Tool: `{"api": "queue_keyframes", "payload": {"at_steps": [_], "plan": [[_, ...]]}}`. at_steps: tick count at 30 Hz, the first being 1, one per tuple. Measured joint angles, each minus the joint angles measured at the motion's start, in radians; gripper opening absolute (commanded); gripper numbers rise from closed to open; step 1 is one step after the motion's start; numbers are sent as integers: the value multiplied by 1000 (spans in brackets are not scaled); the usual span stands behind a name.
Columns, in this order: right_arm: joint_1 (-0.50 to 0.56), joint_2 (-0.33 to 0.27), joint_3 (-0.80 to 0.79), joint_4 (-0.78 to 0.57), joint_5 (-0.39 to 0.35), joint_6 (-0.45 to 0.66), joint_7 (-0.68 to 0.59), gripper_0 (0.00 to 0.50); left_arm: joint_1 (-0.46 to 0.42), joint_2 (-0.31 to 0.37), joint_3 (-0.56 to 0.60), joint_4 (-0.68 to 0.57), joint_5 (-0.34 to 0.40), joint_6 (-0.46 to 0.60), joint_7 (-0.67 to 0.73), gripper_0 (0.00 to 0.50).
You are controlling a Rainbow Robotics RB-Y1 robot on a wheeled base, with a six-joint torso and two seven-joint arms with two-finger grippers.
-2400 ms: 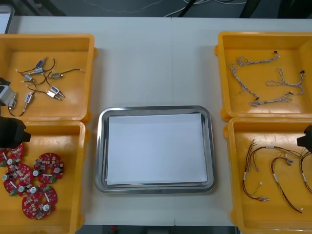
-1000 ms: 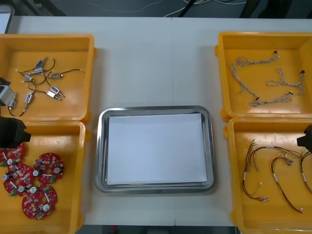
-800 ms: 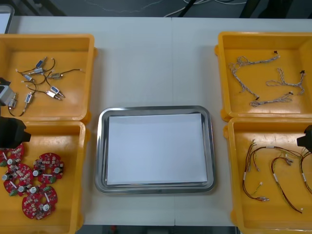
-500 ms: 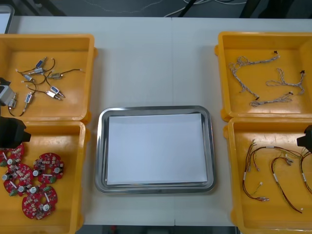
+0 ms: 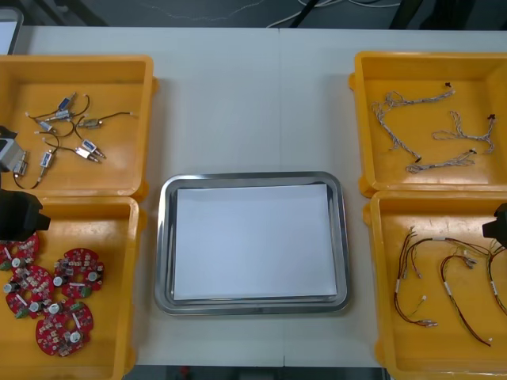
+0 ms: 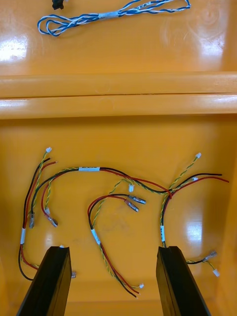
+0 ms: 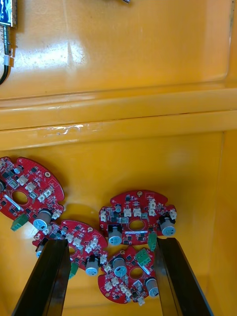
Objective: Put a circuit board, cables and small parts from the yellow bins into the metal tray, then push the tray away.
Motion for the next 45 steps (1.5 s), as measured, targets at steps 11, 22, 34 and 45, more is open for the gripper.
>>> {"api": "queue_keyframes", "payload": {"at_steps": [11,22,34,45], "plan": [[0,0,0,0,0,0,0,500,0,0,0,0,0,0,0,500],[0,0,0,0,0,0,0,500,6,-9,0,1,0,1,0,500],[57,0,0,1,0,0,0,500,8,-21,0,0,9,1,0,500],[136,0,58,2,4,-56,76,500,10,8,2,0,45,1,0,500]]}}
